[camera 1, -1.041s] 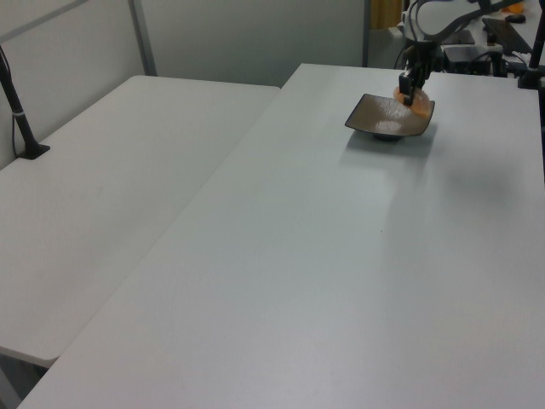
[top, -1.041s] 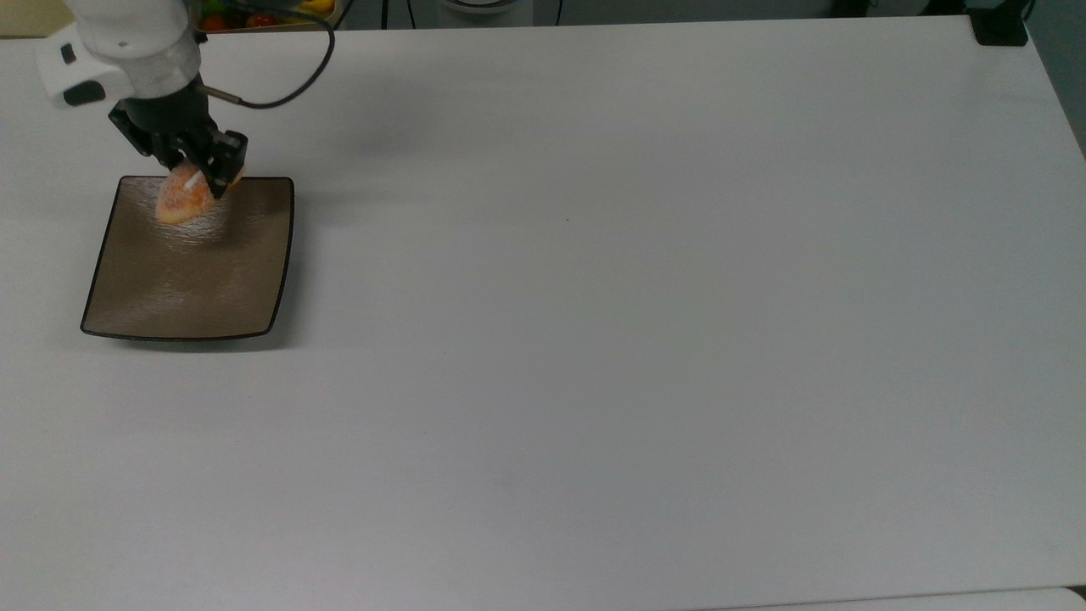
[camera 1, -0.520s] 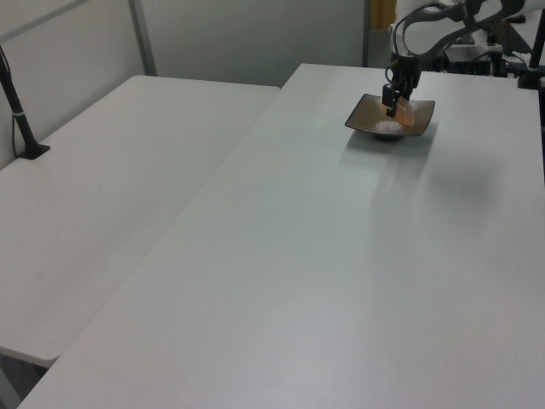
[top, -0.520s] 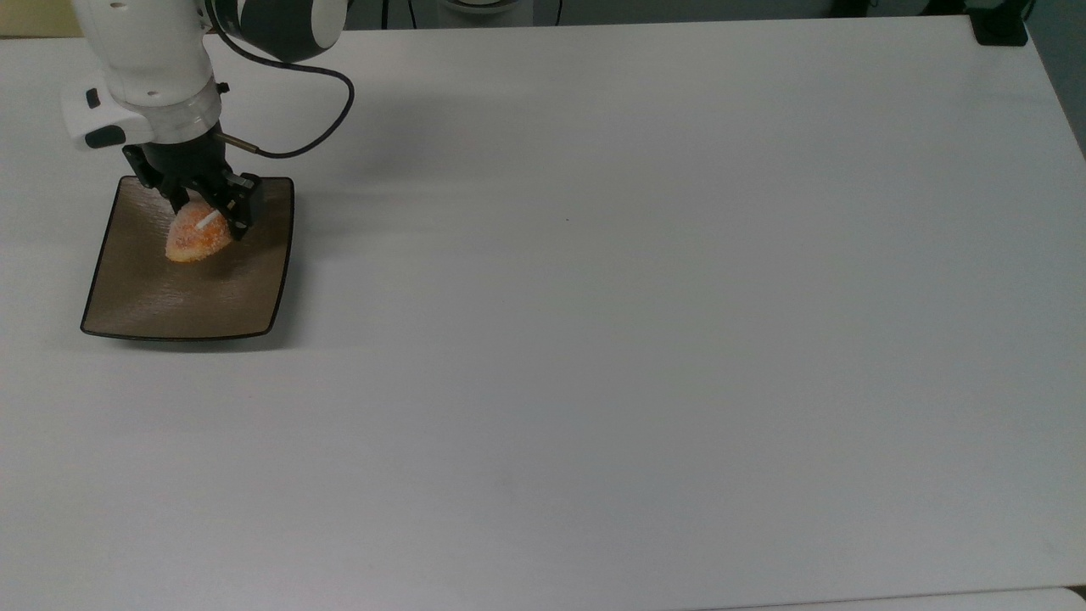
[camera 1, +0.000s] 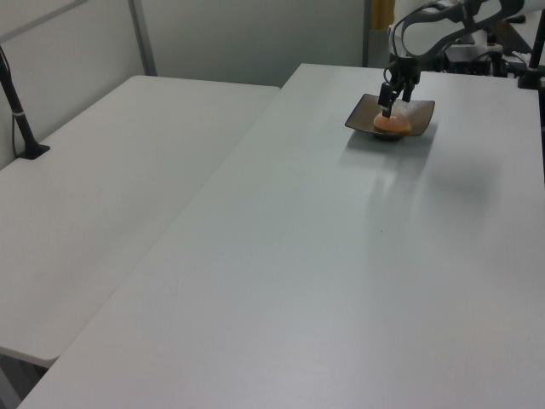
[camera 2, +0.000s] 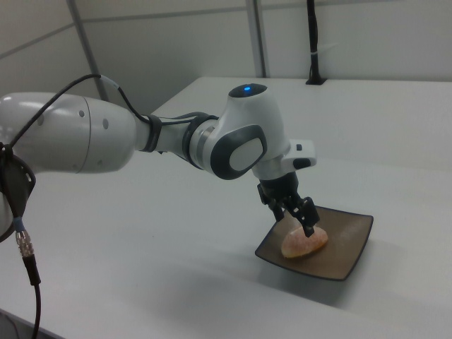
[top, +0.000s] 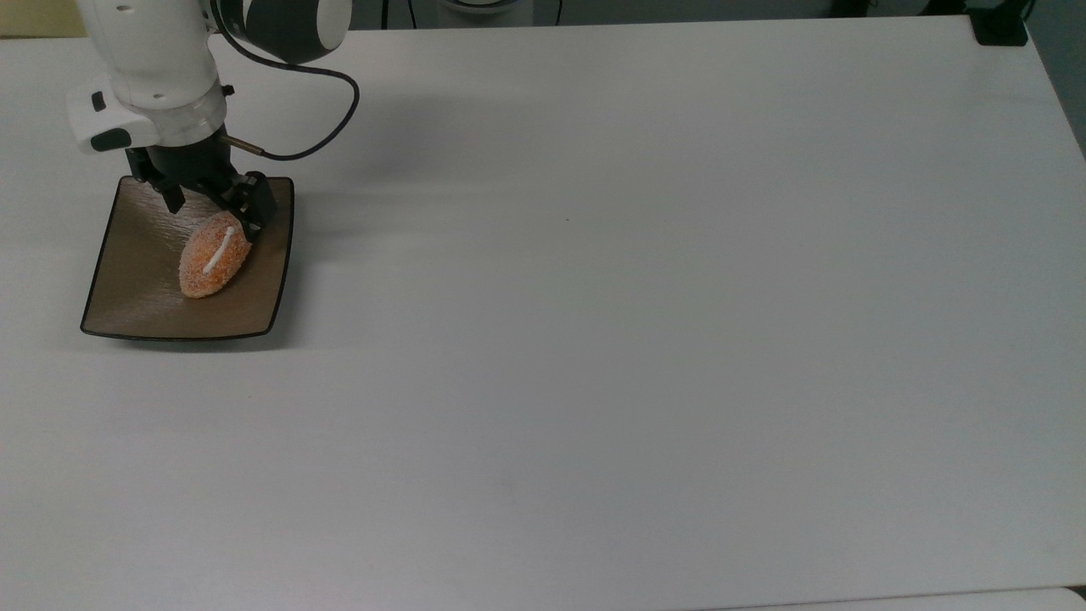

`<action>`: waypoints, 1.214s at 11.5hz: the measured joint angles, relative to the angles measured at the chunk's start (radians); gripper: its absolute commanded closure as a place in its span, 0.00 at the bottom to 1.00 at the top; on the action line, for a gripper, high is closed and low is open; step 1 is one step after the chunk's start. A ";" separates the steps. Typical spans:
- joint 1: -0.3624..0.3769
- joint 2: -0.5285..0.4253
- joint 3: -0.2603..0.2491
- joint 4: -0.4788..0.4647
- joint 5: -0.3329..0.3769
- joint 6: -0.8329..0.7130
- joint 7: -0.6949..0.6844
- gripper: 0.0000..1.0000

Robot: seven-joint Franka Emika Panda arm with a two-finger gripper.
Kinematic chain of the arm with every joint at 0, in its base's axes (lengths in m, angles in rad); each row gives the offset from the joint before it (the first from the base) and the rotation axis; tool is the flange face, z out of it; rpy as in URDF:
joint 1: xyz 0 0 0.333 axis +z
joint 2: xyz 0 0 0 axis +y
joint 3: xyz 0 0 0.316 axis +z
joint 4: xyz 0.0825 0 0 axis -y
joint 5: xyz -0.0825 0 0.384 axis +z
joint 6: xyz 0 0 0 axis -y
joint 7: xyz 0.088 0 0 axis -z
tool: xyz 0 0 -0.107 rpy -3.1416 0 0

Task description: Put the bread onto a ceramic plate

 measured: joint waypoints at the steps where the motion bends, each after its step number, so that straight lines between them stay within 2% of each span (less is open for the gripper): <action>1: 0.000 0.000 0.000 0.005 0.000 0.000 0.000 0.00; 3: 0.000 -0.007 0.000 0.032 0.000 -0.013 0.001 0.00; 6: 0.000 -0.065 0.007 0.148 0.000 -0.260 0.001 0.00; 9: 0.000 -0.193 0.104 0.201 0.000 -0.461 0.030 0.00; 11: 0.007 -0.248 0.176 0.200 0.000 -0.499 0.100 0.00; 14: 0.070 -0.265 0.199 0.191 0.000 -0.513 0.120 0.00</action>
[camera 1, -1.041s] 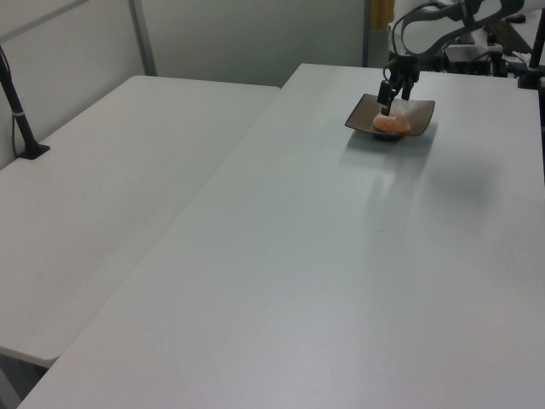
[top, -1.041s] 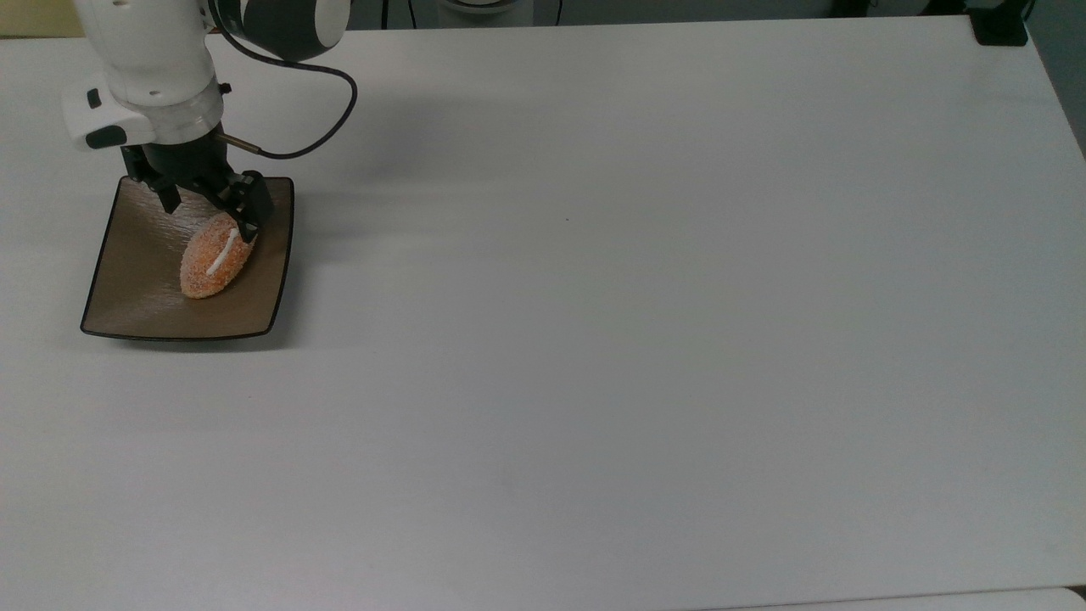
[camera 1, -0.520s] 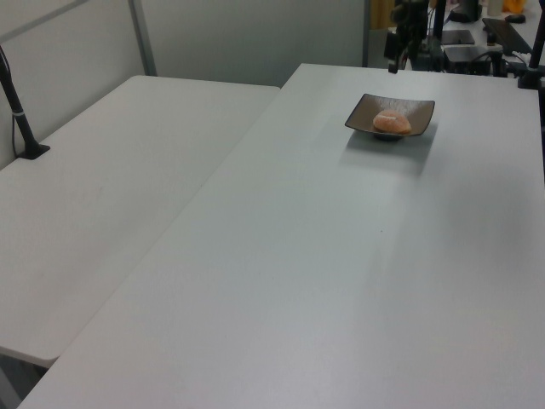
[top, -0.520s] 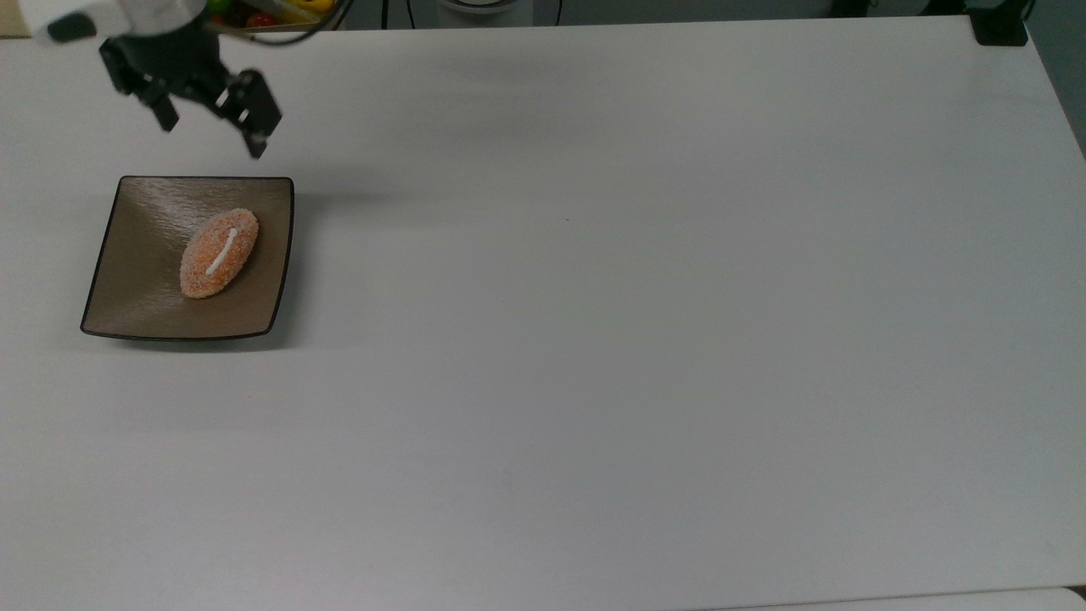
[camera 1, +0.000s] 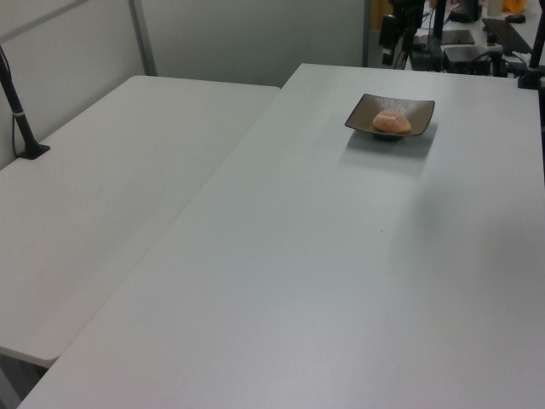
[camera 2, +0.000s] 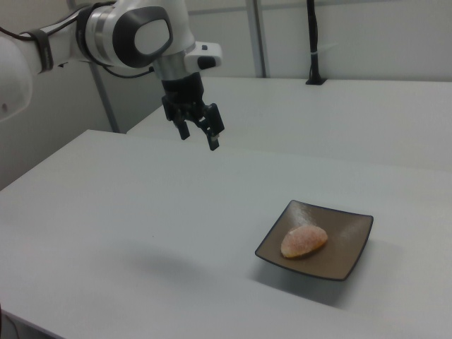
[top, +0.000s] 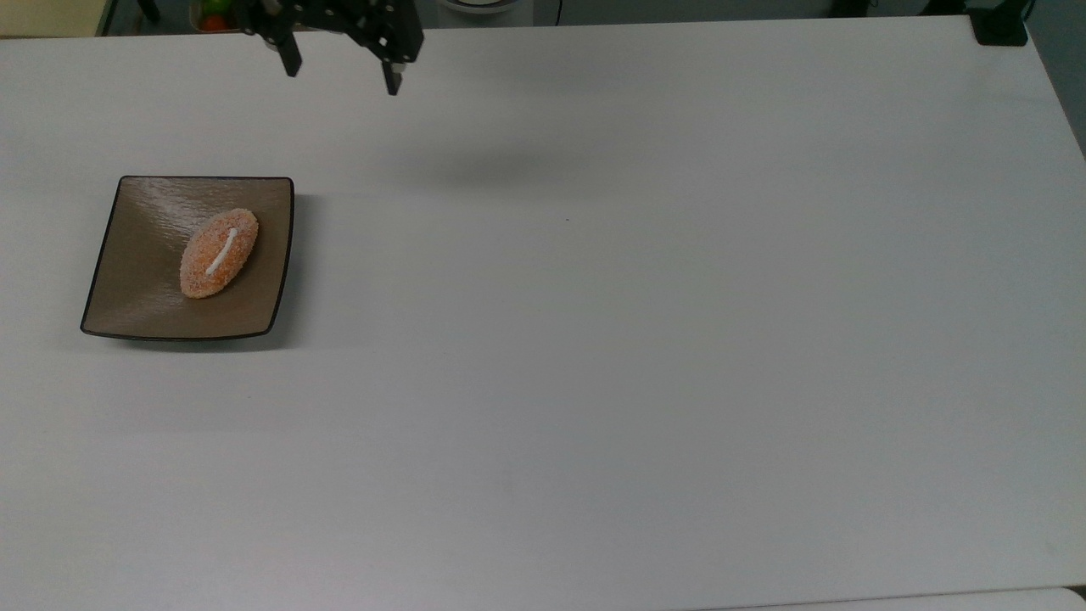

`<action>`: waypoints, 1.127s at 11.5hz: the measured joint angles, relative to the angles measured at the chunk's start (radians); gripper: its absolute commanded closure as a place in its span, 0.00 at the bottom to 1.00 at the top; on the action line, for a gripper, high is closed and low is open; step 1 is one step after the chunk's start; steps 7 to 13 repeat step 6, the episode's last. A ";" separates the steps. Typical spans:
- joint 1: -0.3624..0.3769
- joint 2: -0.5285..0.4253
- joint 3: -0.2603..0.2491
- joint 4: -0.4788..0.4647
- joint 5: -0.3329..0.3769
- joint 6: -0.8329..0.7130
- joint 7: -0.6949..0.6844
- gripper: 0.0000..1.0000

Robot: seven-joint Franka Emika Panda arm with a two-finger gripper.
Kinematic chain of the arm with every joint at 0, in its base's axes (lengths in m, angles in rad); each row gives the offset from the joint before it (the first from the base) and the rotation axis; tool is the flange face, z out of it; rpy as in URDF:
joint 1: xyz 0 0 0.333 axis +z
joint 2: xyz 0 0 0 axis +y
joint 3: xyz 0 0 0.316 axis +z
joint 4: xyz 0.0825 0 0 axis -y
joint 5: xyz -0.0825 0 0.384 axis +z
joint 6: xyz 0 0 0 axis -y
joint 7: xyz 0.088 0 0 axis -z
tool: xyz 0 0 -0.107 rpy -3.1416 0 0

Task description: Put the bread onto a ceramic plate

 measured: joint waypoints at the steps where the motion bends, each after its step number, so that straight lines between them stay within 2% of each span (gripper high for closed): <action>1: 0.017 0.000 0.000 -0.008 0.000 0.000 0.000 0.00; 13: 0.030 -0.001 0.001 -0.029 0.000 0.000 -0.036 0.00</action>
